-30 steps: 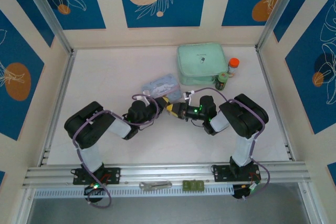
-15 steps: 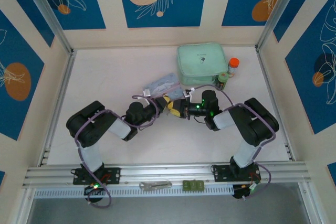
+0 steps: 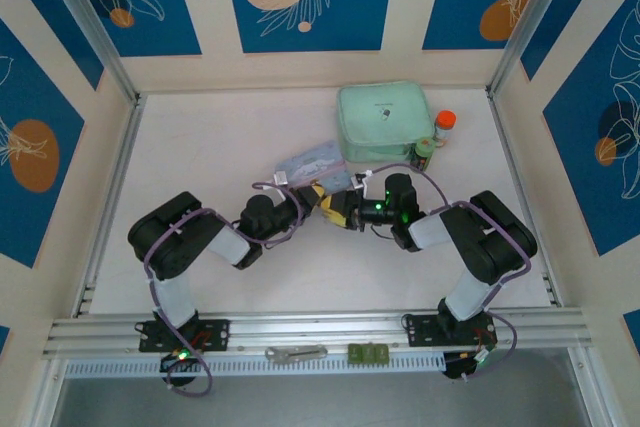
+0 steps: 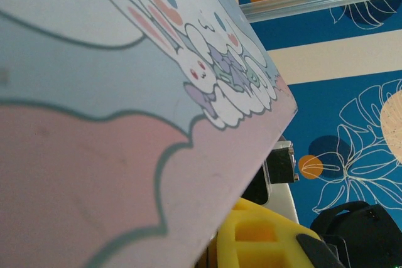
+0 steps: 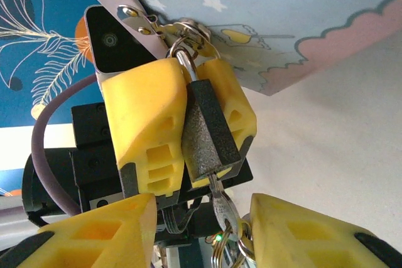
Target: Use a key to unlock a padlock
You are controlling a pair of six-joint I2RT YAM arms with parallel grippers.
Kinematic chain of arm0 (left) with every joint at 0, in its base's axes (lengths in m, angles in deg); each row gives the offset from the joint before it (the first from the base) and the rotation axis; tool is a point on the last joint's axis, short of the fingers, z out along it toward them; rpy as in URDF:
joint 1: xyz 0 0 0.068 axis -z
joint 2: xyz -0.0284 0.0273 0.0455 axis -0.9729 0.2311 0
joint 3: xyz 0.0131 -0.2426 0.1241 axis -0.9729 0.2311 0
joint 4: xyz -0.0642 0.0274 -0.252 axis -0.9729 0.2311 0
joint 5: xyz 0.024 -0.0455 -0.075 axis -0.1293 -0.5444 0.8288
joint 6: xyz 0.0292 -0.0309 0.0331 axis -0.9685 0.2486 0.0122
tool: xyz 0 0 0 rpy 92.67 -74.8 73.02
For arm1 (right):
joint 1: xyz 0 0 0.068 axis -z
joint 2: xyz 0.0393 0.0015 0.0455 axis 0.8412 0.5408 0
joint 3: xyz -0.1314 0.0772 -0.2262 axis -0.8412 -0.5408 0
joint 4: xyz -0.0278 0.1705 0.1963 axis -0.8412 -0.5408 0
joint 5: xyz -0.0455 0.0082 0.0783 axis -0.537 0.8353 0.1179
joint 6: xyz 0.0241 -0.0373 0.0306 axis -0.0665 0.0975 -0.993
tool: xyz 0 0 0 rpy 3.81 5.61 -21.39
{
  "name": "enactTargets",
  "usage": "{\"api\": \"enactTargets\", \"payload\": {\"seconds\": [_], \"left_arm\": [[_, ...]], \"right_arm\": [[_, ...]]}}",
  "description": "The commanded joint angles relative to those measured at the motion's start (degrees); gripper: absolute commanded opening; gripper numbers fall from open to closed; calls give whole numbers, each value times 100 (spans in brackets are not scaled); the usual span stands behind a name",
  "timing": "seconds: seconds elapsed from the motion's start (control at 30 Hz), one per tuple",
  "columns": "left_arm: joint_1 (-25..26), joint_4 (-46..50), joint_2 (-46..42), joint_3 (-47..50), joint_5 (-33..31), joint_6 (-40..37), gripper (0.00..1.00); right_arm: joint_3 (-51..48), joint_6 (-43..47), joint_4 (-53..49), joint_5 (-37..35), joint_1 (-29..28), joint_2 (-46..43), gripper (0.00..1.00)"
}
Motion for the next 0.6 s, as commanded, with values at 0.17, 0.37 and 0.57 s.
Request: {"api": "enactTargets", "payload": {"seconds": [0.17, 0.37, 0.57], "left_arm": [[29, -398, 4, -82, 87, -36, 0], [32, -398, -14, -91, 104, -30, 0], [29, -398, -23, -71, 199, -57, 0]], "right_arm": [[-105, 162, -56, -37, 51, -140, 25], [-68, 181, 28, -85, 49, -58, 16], [79, 44, 288, 39, 105, 112, 0]]}}
